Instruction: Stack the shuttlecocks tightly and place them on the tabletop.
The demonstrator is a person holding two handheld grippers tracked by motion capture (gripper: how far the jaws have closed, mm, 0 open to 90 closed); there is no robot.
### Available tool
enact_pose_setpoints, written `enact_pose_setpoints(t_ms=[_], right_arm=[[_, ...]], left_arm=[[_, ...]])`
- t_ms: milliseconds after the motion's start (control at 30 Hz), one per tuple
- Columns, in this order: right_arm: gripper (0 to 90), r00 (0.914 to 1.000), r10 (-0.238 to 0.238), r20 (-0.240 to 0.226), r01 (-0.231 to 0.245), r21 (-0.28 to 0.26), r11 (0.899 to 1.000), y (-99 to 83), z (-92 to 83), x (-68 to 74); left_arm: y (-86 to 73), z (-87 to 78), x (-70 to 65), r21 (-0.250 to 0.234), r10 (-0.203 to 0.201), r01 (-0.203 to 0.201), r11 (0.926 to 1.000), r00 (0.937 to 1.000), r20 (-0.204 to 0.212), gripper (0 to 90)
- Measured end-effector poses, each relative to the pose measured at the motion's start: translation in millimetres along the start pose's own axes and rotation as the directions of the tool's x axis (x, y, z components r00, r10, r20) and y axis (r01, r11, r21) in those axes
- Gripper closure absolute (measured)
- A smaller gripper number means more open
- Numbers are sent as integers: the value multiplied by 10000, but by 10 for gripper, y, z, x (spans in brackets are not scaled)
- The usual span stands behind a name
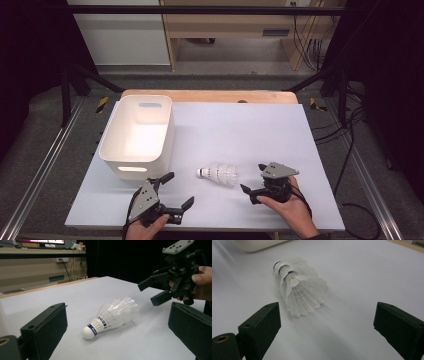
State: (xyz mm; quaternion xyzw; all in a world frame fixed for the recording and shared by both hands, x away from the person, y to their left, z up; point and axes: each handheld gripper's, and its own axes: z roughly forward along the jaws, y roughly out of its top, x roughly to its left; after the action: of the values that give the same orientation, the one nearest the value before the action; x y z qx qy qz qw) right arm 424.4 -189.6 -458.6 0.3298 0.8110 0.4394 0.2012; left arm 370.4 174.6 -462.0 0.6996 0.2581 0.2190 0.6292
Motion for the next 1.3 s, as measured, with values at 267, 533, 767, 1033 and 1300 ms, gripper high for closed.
enact_pose_setpoints(t_ms=[267, 533, 767, 1033, 1300], right_arm=[[63, 9954, 745, 599, -661, -1322, 9890, -63, -177, -148], [72, 9912, 1039, 818, -863, -1946, 9771, -141, -297, -237], [74, 9852, 1225, 1197, -903, -2451, 9653, -220, -432, -309], [71, 9776, 1338, 1627, -849, -2769, 9572, -291, -488, -334], [68, 9763, 1489, 1568, -971, -2973, 9498, -298, -499, -359]], left_arm=[[0, 11, -14, 67, -50, 50, 10000, 10000, -23, 21], [33, 25, -17, 150, -20, 20, 9999, 10000, 11, 20], [104, 99, -27, 300, -9, 1, 9996, 9997, 264, 20], [223, 337, -69, 1031, 306, -383, 9939, 9967, 748, 21], [435, 544, -80, 1724, 629, -857, 9813, 9891, 1335, 23]])
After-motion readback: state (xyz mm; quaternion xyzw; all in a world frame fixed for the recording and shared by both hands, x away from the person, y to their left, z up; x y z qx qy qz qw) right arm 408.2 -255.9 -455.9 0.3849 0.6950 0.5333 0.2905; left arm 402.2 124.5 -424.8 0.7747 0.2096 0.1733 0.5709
